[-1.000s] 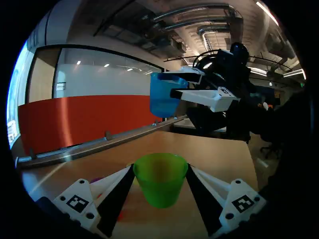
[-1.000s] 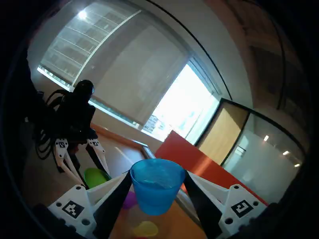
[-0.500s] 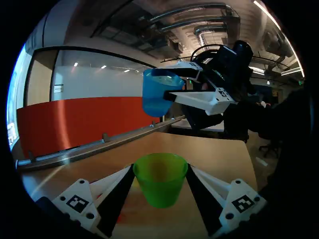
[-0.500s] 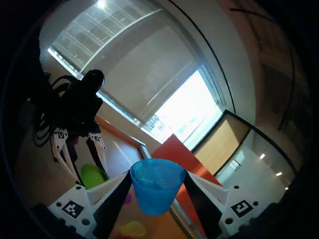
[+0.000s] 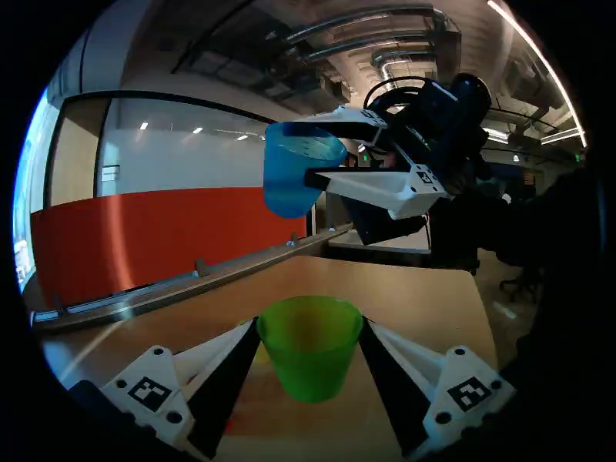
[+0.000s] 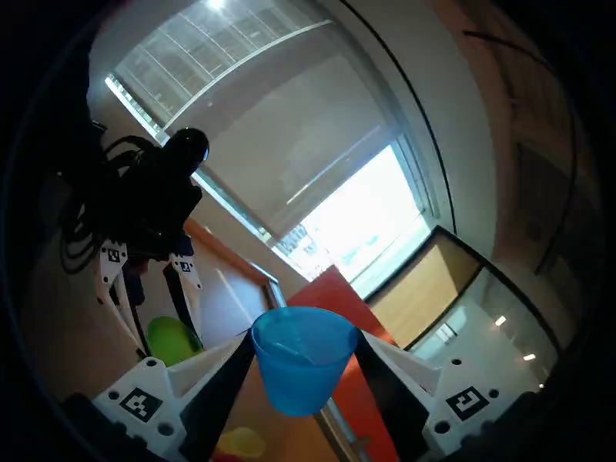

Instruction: Pour water

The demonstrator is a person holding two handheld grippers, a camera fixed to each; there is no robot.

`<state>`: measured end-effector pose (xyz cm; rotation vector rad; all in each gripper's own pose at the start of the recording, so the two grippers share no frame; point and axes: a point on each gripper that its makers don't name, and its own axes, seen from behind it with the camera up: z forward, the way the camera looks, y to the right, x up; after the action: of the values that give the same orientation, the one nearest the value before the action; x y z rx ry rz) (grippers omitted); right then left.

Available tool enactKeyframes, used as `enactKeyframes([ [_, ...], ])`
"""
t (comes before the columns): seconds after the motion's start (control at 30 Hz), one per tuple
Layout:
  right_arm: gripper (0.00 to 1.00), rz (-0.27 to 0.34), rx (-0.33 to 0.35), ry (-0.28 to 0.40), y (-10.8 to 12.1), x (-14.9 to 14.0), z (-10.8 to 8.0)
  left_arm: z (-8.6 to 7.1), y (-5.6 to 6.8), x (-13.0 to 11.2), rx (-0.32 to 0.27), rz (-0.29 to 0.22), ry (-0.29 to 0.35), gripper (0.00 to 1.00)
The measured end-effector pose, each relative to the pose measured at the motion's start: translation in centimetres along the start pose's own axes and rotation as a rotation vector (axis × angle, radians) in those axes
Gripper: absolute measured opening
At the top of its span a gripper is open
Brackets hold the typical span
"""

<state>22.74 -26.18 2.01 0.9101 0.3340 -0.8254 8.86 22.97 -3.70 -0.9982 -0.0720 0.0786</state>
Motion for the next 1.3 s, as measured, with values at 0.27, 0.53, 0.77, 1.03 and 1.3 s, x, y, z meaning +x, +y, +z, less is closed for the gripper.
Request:
enactKeyframes([
  [0.27,0.93,-0.066,0.009,-0.011,0.1,0.2,0.5,0.3,0.3,-0.1,-0.009,-0.004,0.0,0.89],
  [0.53,0.92,-0.126,0.01,-0.023,0.4,0.3,0.9,0.3,0.6,0.1,-0.016,-0.007,0.005,0.89],
  [0.77,0.93,-0.173,0.011,-0.033,0.6,0.3,1.1,0.3,0.6,0.1,-0.02,-0.008,0.006,0.89],
  [1.03,0.93,-0.225,0.018,-0.047,0.6,0.1,1.4,0.4,0.8,0.2,-0.025,-0.011,0.01,0.89],
  [1.3,0.92,-0.275,0.018,-0.061,0.9,-0.1,1.5,0.6,1.1,0.5,-0.032,-0.017,0.023,0.89],
])
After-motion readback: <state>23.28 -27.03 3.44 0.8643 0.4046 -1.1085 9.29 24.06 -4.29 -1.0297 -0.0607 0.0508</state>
